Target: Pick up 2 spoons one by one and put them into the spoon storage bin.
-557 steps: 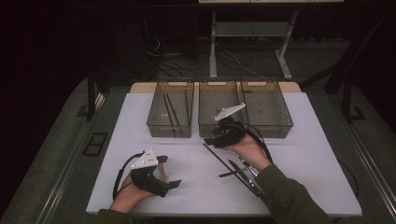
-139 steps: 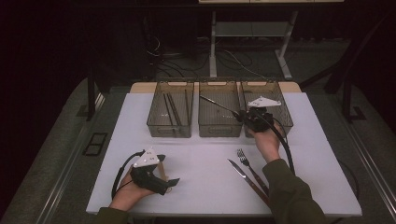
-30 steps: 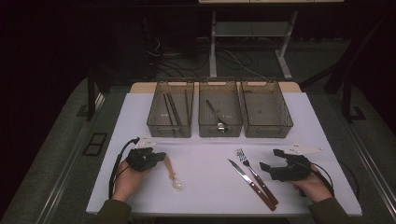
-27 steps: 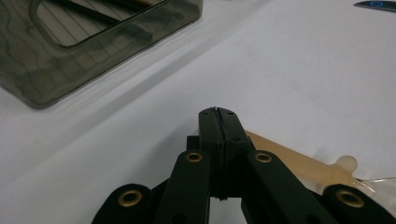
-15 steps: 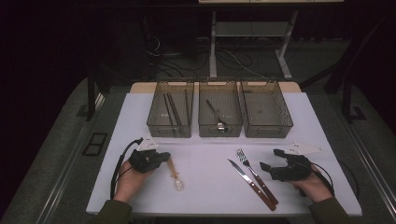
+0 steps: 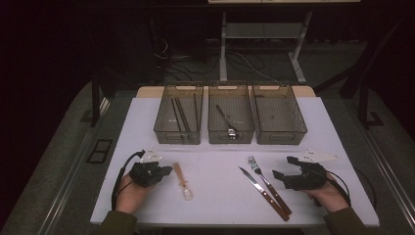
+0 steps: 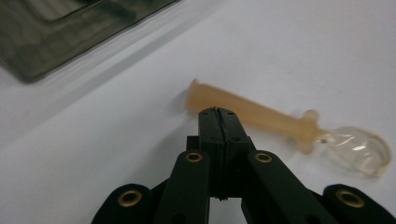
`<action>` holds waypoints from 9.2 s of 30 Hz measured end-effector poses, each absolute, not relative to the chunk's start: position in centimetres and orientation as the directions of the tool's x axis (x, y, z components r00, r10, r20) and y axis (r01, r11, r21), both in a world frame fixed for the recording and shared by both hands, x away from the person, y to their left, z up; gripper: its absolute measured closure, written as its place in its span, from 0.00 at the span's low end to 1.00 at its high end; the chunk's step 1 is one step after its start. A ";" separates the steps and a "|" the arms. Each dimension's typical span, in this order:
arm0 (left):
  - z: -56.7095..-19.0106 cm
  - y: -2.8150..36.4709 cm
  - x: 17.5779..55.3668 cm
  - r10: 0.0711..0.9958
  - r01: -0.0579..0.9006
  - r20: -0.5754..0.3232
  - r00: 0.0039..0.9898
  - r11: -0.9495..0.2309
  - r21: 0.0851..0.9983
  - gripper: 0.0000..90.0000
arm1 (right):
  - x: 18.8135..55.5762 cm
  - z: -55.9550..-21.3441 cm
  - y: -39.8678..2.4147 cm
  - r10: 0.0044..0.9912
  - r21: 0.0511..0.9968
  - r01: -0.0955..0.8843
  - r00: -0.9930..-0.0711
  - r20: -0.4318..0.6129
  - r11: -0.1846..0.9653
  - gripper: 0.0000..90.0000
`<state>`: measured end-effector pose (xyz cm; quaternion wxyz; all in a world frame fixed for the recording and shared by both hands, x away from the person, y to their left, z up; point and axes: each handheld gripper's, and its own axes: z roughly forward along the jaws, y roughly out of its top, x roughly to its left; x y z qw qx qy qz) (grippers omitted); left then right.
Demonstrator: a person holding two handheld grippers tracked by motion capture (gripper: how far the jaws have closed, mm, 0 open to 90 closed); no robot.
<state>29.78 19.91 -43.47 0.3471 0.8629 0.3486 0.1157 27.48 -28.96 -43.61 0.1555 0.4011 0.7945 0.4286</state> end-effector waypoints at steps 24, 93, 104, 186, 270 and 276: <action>-43.6 16.6 32.3 0.642 0.472 -0.042 0.766 -0.517 0.714 0.99 | 27.5 -43.7 -28.9 0.773 0.801 0.507 -0.628 0.091 0.317 0.23; -44.3 10.7 31.6 0.463 0.402 -0.098 0.881 -0.623 0.671 0.99 | 27.4 -43.6 -28.9 0.774 0.804 0.503 -0.627 0.087 0.318 0.23; -44.4 9.8 32.2 0.462 0.400 -0.095 0.882 -0.625 0.670 0.99 | 27.4 -43.6 -29.1 0.776 0.806 0.503 -0.624 0.090 0.312 0.23; -42.3 10.5 34.8 0.254 0.246 -0.094 0.963 -0.673 0.698 0.86 | 27.1 -43.5 -29.0 0.758 0.822 0.483 -0.644 0.099 0.303 0.19; -36.8 2.2 46.3 0.650 0.491 -0.083 0.755 -0.477 0.729 0.51 | 25.0 -43.9 -29.7 0.730 0.844 0.425 -0.680 0.059 0.328 0.14; -36.2 2.9 45.0 0.618 0.437 -0.048 0.785 -0.498 0.749 0.43 | 25.1 -43.9 -29.8 0.736 0.848 0.424 -0.674 0.060 0.319 0.14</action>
